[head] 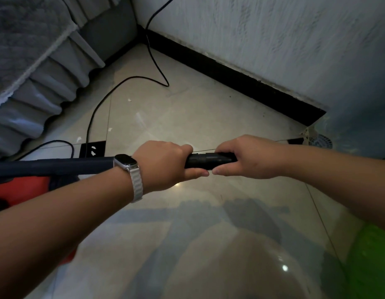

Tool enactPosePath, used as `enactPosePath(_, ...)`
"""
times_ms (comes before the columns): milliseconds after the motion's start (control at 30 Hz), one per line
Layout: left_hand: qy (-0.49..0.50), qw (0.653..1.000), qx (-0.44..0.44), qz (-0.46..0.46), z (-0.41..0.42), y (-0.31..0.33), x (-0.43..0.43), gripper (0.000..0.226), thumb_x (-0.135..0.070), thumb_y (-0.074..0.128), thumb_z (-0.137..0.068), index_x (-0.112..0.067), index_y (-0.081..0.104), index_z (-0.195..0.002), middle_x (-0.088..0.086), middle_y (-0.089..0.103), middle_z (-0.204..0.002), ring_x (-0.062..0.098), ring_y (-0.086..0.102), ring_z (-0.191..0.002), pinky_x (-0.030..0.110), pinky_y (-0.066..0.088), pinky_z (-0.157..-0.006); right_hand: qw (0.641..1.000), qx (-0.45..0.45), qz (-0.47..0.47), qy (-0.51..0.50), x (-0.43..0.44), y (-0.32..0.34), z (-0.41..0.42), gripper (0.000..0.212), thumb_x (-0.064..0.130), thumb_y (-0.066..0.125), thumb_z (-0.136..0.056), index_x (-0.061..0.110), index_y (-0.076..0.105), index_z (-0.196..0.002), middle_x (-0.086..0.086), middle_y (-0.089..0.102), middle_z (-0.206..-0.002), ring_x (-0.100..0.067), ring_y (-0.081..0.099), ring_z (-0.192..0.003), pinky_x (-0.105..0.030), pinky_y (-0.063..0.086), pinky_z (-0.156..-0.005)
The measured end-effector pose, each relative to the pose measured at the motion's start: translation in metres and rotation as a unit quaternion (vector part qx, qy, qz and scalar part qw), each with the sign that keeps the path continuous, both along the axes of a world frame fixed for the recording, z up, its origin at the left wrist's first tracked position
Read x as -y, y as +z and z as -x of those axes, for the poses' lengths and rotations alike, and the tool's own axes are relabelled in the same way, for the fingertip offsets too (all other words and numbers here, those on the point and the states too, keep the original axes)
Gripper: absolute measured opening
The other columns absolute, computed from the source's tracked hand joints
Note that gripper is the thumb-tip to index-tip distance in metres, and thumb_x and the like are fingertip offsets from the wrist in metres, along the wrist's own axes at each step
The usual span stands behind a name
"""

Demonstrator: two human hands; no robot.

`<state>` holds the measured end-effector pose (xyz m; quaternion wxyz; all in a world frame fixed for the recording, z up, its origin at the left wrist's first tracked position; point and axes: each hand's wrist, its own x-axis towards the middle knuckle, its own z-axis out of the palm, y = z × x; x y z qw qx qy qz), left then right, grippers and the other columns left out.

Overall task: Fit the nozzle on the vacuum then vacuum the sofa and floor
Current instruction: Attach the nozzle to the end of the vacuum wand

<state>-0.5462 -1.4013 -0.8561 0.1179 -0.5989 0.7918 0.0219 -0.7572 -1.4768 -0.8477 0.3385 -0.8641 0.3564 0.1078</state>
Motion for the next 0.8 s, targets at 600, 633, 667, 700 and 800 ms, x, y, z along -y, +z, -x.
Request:
enactPosePath(600,0.106,0.984,-0.105,-0.097,-0.061,-0.005,0.046,0.051,-0.075,0.042,-0.084,-0.028,0.057,-0.094,-0.005,0.06,-0.071,0.011,0.056,-0.058,0.021,0.042,-0.053,0.98,-0.049,0.191,0.011,0.051,-0.002,-0.01,0.033,0.064,0.053,-0.09,0.035,0.058,-0.106,0.01,0.06,-0.081,-0.008,0.057,-0.071,-0.027,0.039,-0.056)
enactPosePath(633,0.111,0.983,-0.113,-0.088,-0.061,-0.001,0.049,0.049,-0.074,0.043,-0.085,-0.028,0.056,-0.094,-0.005,0.059,-0.071,0.011,0.056,-0.057,0.021,0.041,-0.052,0.978,-0.043,0.203,0.002,0.054,0.002,-0.012,0.035,0.063,0.053,-0.09,0.034,0.058,-0.107,0.01,0.059,-0.085,-0.009,0.057,-0.074,-0.027,0.039,-0.057)
enactPosePath(667,0.119,0.982,-0.121,-0.08,-0.062,0.005,0.05,0.048,-0.074,0.043,-0.085,-0.028,0.056,-0.093,-0.005,0.059,-0.07,0.011,0.055,-0.056,0.022,0.041,-0.051,0.974,-0.032,0.222,-0.007,0.056,0.007,-0.013,0.036,0.063,0.054,-0.089,0.032,0.059,-0.109,0.01,0.058,-0.088,-0.011,0.056,-0.077,-0.028,0.039,-0.061)
enactPosePath(700,0.13,0.98,-0.128,-0.074,-0.061,0.012,0.049,0.048,-0.074,0.043,-0.085,-0.028,0.056,-0.092,-0.005,0.059,-0.069,0.011,0.055,-0.056,0.023,0.04,-0.05,0.97,-0.016,0.244,-0.015,0.056,0.013,-0.015,0.038,0.061,0.054,-0.089,0.031,0.059,-0.112,0.008,0.058,-0.092,-0.014,0.056,-0.082,-0.029,0.04,-0.068)
enactPosePath(800,0.165,0.974,-0.134,-0.079,-0.056,0.044,0.039,0.05,-0.076,0.043,-0.084,-0.028,0.056,-0.09,-0.005,0.058,-0.067,0.013,0.056,-0.056,0.025,0.038,-0.049,0.962,0.035,0.265,-0.06,0.038,0.041,-0.018,0.043,0.048,0.059,-0.09,0.022,0.061,-0.124,0.003,0.061,-0.108,-0.021,0.056,-0.1,-0.039,0.04,-0.096)
